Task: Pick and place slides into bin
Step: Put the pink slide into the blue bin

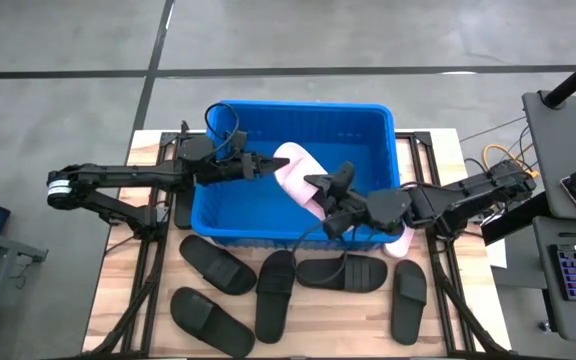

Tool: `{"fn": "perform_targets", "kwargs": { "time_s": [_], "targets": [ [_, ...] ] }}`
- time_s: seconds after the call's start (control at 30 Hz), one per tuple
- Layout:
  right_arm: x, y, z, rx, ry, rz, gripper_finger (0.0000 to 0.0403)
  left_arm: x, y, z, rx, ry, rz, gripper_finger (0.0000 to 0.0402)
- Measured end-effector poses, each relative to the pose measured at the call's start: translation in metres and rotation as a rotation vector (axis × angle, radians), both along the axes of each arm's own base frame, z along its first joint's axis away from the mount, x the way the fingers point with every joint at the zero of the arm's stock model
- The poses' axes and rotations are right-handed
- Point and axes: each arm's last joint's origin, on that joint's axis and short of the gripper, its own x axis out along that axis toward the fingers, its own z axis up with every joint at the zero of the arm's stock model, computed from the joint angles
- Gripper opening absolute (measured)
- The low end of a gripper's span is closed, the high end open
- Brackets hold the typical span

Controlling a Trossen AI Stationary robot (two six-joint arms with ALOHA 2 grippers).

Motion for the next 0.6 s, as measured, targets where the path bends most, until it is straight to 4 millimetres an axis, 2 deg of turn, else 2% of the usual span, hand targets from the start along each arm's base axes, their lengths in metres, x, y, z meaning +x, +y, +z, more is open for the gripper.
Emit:
{"fn": "perform_targets", "kwargs": {
  "time_s": [0.13,0.27,0.37,0.5,0.6],
  "targets": [
    [0.0013,-0.0063,0.0002,0.001,-0.001,-0.021,0.0159,-0.0006,-0.0001,0.0027,0.006,-0.028,-0.002,0.0017],
    [0.0018,-0.0090,0.0007,0.029,-0.022,-0.035,0.0090,-0.0008,-0.0001,0.0029,0.008,-0.037,-0.002,0.0023],
    [0.0019,-0.0095,0.0008,0.061,-0.041,-0.043,0.0027,-0.0009,-0.0003,0.0036,0.031,-0.042,0.000,0.0064],
    [0.0018,-0.0097,0.0007,0.059,-0.041,-0.050,0.0014,-0.0014,-0.0001,0.0066,0.110,-0.053,0.027,0.0135],
    [0.0005,-0.0105,0.0011,0.052,-0.039,-0.074,0.0011,-0.0021,0.0011,0.0074,0.102,-0.061,0.075,0.0187]
  ]
}}
